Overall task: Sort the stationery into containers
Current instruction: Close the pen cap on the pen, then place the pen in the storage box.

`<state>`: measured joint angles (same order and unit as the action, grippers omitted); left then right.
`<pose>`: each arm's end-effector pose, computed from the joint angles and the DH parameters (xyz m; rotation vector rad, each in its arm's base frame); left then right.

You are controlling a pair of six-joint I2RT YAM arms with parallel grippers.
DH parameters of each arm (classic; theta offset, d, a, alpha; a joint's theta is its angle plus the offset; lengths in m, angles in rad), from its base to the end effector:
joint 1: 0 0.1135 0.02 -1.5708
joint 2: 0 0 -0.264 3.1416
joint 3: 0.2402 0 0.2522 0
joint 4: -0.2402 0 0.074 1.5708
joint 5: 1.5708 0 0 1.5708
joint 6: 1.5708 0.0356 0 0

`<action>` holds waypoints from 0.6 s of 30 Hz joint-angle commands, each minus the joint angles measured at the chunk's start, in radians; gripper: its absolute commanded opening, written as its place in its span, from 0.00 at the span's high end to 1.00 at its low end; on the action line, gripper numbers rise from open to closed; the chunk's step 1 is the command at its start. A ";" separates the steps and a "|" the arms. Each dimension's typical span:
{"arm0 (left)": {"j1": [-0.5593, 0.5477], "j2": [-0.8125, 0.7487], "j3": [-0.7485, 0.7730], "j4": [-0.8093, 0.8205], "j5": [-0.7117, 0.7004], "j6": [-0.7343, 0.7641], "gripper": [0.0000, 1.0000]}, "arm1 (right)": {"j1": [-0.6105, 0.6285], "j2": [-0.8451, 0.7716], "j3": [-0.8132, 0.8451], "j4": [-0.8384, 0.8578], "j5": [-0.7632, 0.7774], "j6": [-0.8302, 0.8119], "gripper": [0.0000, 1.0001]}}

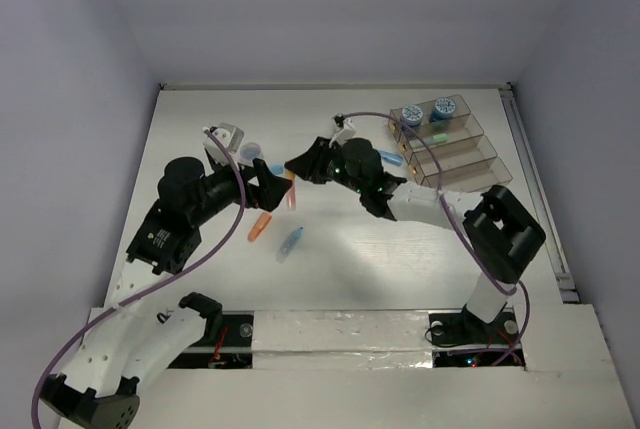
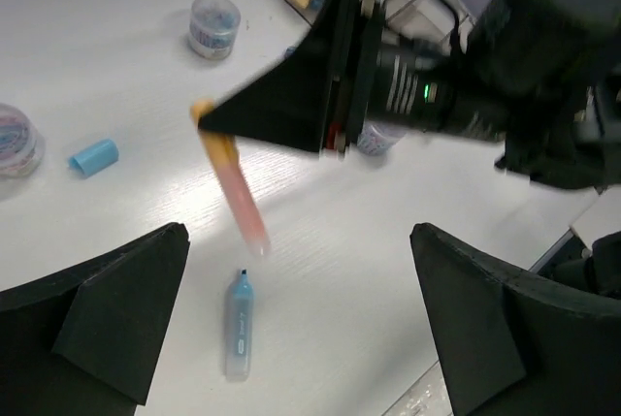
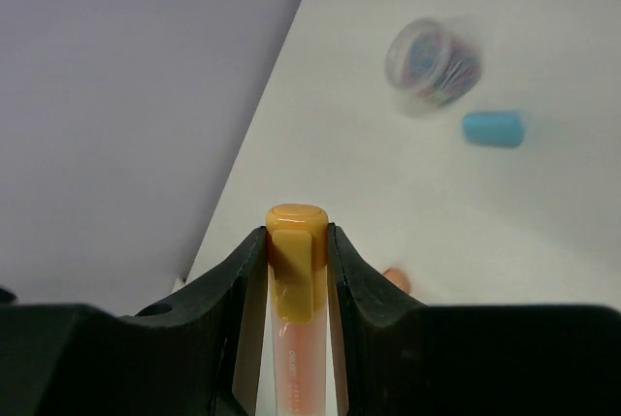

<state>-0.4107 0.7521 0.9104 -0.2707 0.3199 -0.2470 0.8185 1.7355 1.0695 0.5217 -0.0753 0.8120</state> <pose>0.1484 -0.0768 0.3796 0.3872 1.6918 -0.7580 0.2723 0.2948 0.2540 -0.0676 1.8874 1.2375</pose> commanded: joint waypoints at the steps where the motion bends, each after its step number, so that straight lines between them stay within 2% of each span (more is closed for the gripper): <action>1: 0.001 -0.022 -0.036 0.021 0.024 0.043 0.01 | -0.109 0.007 0.111 -0.008 -0.001 0.019 1.00; 3: 0.001 -0.042 -0.039 0.010 0.010 0.057 0.01 | -0.152 -0.001 0.113 -0.015 0.005 0.016 1.00; 6: 0.001 -0.083 -0.062 0.010 -0.011 0.058 0.01 | -0.255 -0.063 0.070 -0.066 0.092 -0.034 1.00; 13: 0.001 -0.152 -0.229 0.166 0.018 0.018 0.01 | -0.565 -0.203 -0.108 -0.094 0.233 -0.085 1.00; 15: 0.001 -0.132 -0.216 0.150 0.024 0.017 0.01 | -0.655 -0.218 -0.135 -0.091 0.249 -0.071 1.00; 18: 0.001 -0.148 -0.223 0.162 0.034 0.015 0.01 | -0.714 -0.214 -0.146 -0.081 0.285 -0.053 1.00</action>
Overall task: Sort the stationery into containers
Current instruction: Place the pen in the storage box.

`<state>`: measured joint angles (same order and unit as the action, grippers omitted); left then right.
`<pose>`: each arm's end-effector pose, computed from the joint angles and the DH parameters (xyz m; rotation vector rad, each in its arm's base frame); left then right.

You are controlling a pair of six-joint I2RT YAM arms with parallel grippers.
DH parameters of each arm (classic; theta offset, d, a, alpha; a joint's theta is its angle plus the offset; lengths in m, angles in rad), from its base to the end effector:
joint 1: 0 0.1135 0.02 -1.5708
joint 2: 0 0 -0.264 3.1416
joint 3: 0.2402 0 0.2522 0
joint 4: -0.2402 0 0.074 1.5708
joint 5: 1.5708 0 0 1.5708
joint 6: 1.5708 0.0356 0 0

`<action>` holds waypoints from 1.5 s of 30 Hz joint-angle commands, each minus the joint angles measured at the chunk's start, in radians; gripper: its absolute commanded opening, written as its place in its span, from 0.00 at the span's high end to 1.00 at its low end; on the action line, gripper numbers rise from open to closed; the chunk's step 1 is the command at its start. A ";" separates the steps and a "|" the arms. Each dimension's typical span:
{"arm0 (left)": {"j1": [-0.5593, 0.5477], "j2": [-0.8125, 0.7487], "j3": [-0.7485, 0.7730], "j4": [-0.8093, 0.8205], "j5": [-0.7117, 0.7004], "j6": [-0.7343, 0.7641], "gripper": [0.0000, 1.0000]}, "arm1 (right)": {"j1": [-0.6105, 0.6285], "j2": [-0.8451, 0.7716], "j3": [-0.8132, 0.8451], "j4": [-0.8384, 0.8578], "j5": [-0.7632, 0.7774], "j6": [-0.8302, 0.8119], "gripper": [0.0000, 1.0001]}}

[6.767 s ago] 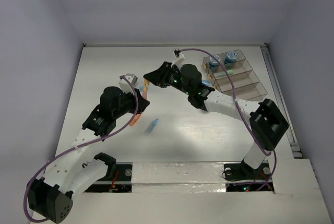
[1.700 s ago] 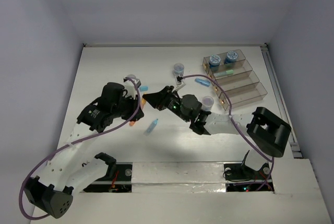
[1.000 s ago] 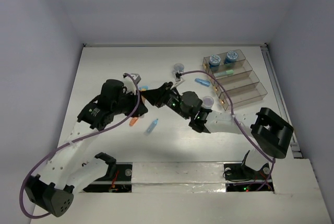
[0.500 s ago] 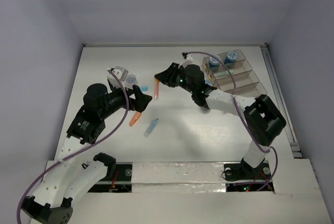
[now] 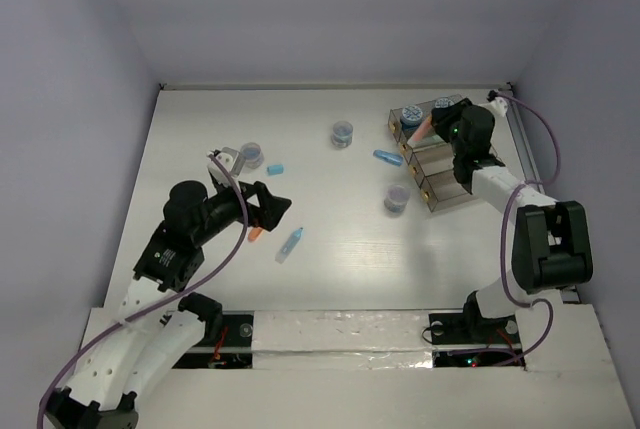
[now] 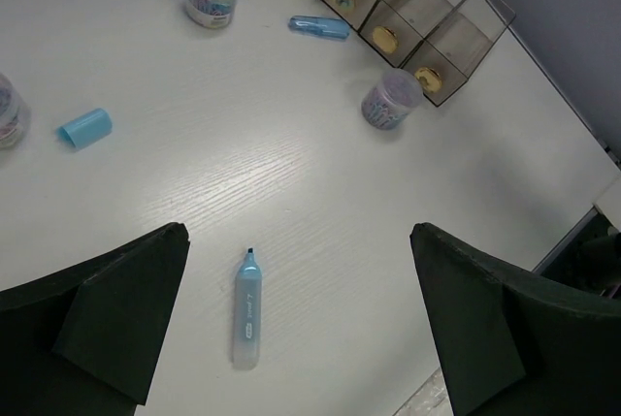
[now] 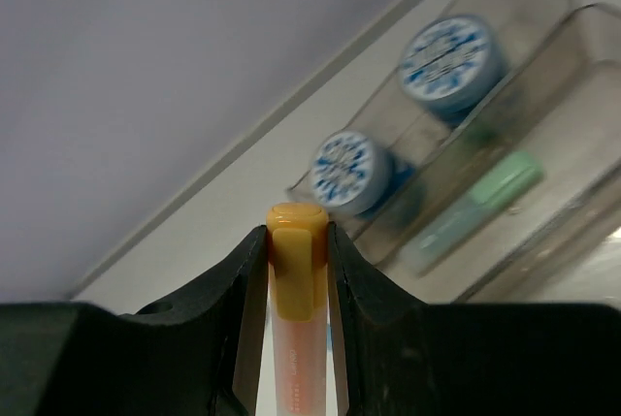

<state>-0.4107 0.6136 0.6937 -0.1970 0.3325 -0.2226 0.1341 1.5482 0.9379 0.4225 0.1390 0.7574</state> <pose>0.1333 -0.0707 0.3324 0.4170 1.6877 -0.7504 0.3540 0.0428 0.2658 0.6447 1.6661 0.5246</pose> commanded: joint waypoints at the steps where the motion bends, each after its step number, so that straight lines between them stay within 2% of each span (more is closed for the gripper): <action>1: 0.001 -0.014 -0.005 0.084 0.014 -0.009 0.01 | -0.057 -0.019 -0.010 0.015 0.097 0.005 1.00; 9: -0.011 -0.071 -0.010 0.076 -0.029 -0.018 0.01 | -0.158 0.121 0.113 -0.046 0.125 0.051 0.99; 15: -0.031 -0.074 -0.006 0.074 -0.041 -0.011 0.01 | -0.168 0.228 0.229 -0.097 0.134 0.062 0.93; 23: -0.040 -0.087 -0.007 0.074 -0.047 -0.009 0.01 | -0.168 0.285 0.265 -0.123 0.123 0.077 0.86; 26: -0.040 -0.089 -0.003 0.073 -0.052 -0.004 0.01 | -0.168 0.279 0.236 -0.111 0.119 0.080 0.79; 29: -0.040 -0.090 -0.003 0.073 -0.052 -0.004 0.01 | -0.168 0.273 0.220 -0.111 0.103 0.071 0.66; 30: -0.040 -0.092 -0.003 0.074 -0.052 -0.003 0.01 | -0.168 0.271 0.217 -0.114 0.102 0.066 0.56; 33: -0.040 -0.083 0.004 0.071 -0.066 0.005 0.01 | -0.168 0.271 0.225 -0.134 0.096 0.045 0.42; 40: -0.040 -0.112 0.000 0.067 -0.073 0.003 0.01 | -0.168 0.208 0.197 -0.133 0.073 -0.001 0.31; 45: -0.040 -0.115 0.000 0.065 -0.082 0.002 0.01 | -0.142 0.095 0.167 -0.122 -0.113 -0.122 0.32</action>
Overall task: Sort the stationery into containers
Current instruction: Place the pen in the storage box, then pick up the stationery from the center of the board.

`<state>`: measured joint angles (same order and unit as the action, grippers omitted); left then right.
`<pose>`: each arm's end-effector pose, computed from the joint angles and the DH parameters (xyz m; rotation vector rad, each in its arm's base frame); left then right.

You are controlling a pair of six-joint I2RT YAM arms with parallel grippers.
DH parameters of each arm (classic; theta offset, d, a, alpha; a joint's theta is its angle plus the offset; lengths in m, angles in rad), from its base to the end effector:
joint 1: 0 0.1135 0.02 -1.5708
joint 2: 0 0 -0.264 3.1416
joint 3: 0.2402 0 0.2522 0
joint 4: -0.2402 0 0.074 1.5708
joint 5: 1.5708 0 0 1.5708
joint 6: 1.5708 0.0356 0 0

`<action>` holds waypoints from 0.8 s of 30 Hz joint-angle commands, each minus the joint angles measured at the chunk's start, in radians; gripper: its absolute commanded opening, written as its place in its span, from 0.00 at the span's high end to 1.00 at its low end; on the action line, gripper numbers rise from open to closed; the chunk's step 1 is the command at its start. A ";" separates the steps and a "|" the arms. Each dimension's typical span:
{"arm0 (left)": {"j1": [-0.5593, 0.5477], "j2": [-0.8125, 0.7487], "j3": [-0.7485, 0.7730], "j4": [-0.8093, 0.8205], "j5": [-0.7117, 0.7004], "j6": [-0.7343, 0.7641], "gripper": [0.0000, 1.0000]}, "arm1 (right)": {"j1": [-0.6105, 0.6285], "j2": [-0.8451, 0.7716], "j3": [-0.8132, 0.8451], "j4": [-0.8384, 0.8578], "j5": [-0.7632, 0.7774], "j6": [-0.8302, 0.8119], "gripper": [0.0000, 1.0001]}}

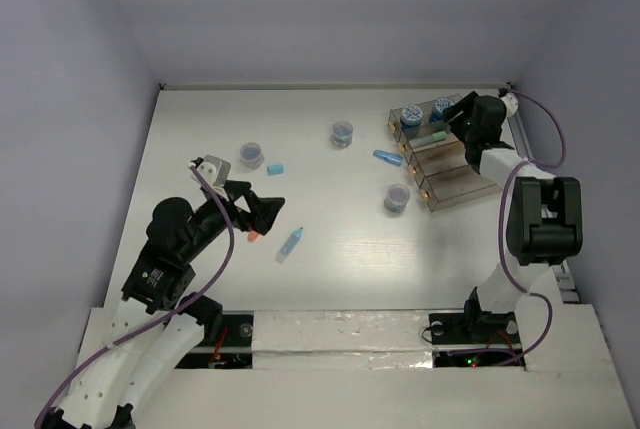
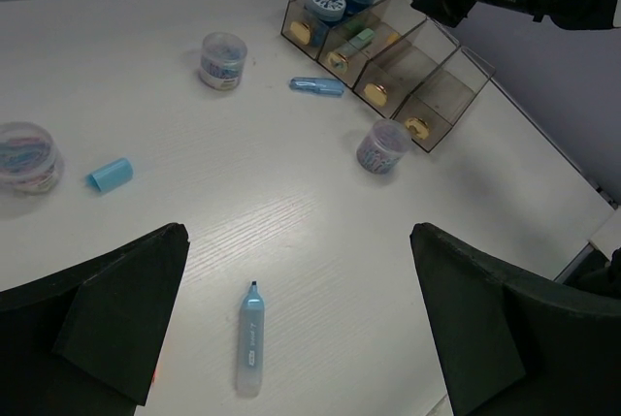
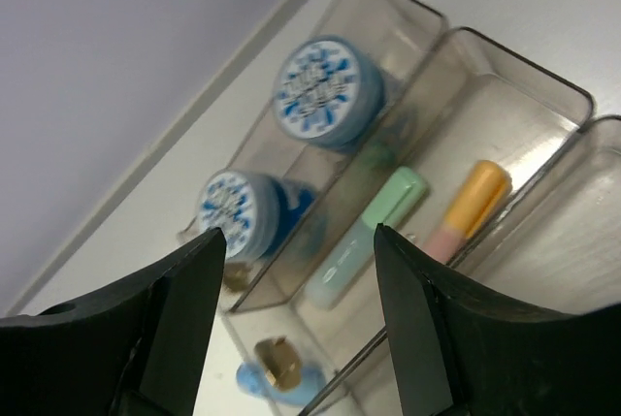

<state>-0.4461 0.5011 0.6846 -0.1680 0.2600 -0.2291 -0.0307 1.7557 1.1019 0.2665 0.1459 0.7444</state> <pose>0.1104 -0.0629 0.3457 0.3818 1.5568 -0.7305 0.4003 -0.0175 0.2304 0.8323 1.7834 0.3269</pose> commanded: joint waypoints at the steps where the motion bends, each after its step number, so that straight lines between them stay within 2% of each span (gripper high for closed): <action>1: -0.005 0.001 0.010 0.036 -0.008 0.008 0.01 | 0.038 -0.130 0.003 0.019 -0.143 -0.132 0.32; 2: -0.005 0.002 0.009 0.036 -0.007 0.008 0.01 | 0.072 -0.154 0.013 -0.010 -0.217 -0.157 0.32; 5: -0.005 0.004 0.009 0.036 -0.008 0.008 0.01 | 0.144 -0.192 0.038 -0.145 -0.284 -0.250 0.34; 8: -0.005 -0.001 0.009 0.035 -0.016 0.008 0.01 | 0.274 -0.222 0.039 -0.313 -0.237 -0.353 0.34; 9: -0.005 0.007 0.012 0.035 -0.025 0.011 0.01 | 0.320 -0.238 0.039 -0.405 -0.232 -0.378 0.33; 12: -0.005 0.020 0.015 0.036 -0.027 0.011 0.01 | 0.377 -0.304 0.004 -0.492 -0.201 -0.396 0.28; 13: -0.005 0.017 0.013 0.033 -0.028 0.011 0.01 | 0.396 -0.318 -0.005 -0.554 -0.197 -0.398 0.22; 14: -0.005 0.014 0.010 0.030 -0.031 0.008 0.01 | 0.396 -0.331 -0.013 -0.584 -0.174 -0.395 0.19; 15: -0.005 0.008 0.009 0.030 -0.033 0.008 0.01 | 0.409 -0.344 -0.026 -0.604 -0.161 -0.392 0.11; 18: -0.005 0.002 0.010 0.036 -0.033 0.007 0.01 | 0.430 -0.384 -0.077 -0.670 -0.158 -0.372 0.00; 21: -0.005 0.008 0.010 0.039 -0.028 0.005 0.01 | 0.430 -0.381 -0.100 -0.710 -0.089 -0.375 0.00; 24: -0.005 0.011 0.007 0.039 -0.019 0.005 0.01 | 0.430 -0.360 -0.120 -0.716 -0.097 -0.370 0.00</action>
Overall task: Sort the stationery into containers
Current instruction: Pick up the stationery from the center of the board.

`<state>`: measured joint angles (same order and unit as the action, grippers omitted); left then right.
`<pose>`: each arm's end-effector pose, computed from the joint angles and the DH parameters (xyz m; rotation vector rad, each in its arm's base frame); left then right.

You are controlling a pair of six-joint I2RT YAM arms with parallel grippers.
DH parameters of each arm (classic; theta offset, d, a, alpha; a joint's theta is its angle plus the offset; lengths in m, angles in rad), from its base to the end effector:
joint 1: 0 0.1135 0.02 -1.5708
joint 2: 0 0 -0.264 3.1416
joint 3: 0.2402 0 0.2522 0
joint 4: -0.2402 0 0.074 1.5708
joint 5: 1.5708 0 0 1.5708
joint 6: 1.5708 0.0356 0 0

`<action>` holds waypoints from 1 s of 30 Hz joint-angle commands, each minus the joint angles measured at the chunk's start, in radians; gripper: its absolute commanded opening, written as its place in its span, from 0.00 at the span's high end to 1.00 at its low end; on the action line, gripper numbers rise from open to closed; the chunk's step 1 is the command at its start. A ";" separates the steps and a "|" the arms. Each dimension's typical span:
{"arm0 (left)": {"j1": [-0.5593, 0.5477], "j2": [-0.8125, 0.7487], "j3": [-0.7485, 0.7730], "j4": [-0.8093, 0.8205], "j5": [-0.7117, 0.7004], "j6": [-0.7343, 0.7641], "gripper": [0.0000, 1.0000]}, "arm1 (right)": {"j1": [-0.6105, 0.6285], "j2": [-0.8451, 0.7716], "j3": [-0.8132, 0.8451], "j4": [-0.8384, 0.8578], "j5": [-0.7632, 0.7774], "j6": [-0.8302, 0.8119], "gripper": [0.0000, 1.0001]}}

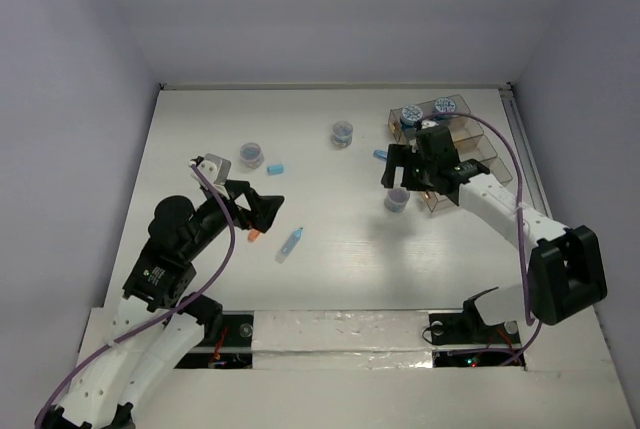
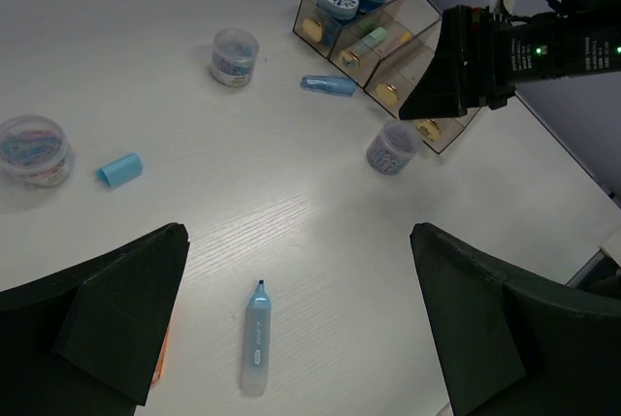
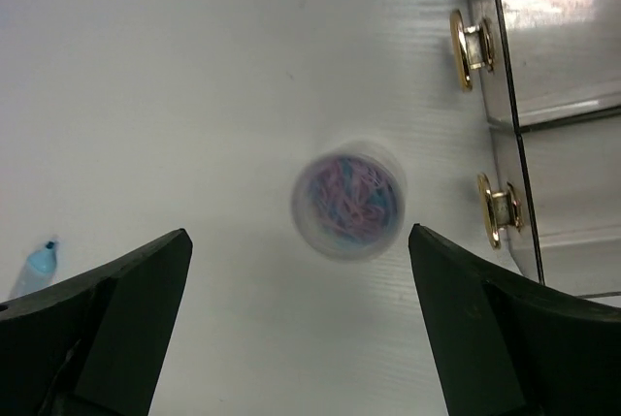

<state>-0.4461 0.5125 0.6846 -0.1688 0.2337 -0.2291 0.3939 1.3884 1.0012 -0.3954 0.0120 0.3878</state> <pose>0.1134 -0.0634 0.3444 0.3609 1.5716 -0.7096 0.2766 0.1145 0.2589 -0.0013 2.3835 0.3644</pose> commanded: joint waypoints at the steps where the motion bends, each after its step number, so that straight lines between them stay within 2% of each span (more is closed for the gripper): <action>1: -0.005 0.001 0.009 0.041 0.009 0.004 0.01 | 0.005 0.015 -0.024 -0.048 0.028 -0.013 0.00; 12: -0.005 0.000 0.009 0.041 0.010 0.008 0.01 | 0.005 0.195 0.040 -0.010 0.000 -0.021 0.00; 15: -0.005 0.000 0.009 0.040 0.010 0.008 0.01 | 0.005 0.227 0.054 0.007 0.019 -0.018 0.09; 16: -0.005 0.001 0.009 0.040 0.009 0.008 0.01 | 0.005 0.238 0.060 0.009 0.022 -0.020 0.26; 17: -0.005 0.001 0.009 0.040 0.009 0.008 0.01 | 0.005 0.238 0.063 0.013 0.022 -0.020 0.34; 18: -0.005 0.001 0.010 0.040 0.010 0.008 0.01 | 0.005 0.235 0.063 0.021 0.019 -0.020 0.49; 20: -0.005 0.004 0.010 0.041 0.012 0.010 0.01 | 0.005 0.213 0.071 0.023 0.022 -0.018 0.64; 22: -0.005 0.006 0.010 0.040 0.012 0.010 0.01 | 0.014 0.184 0.074 0.030 0.020 -0.020 0.73; 25: -0.005 0.009 0.010 0.041 0.012 0.008 0.01 | 0.014 0.112 0.094 0.041 -0.003 -0.026 0.74; 30: -0.005 0.014 0.009 0.041 0.012 0.008 0.01 | 0.005 0.047 0.161 0.032 0.143 -0.059 0.78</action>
<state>-0.4461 0.5198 0.6842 -0.1684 0.2348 -0.2287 0.4007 1.4971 1.0679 -0.4198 0.0544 0.3611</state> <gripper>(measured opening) 0.989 0.662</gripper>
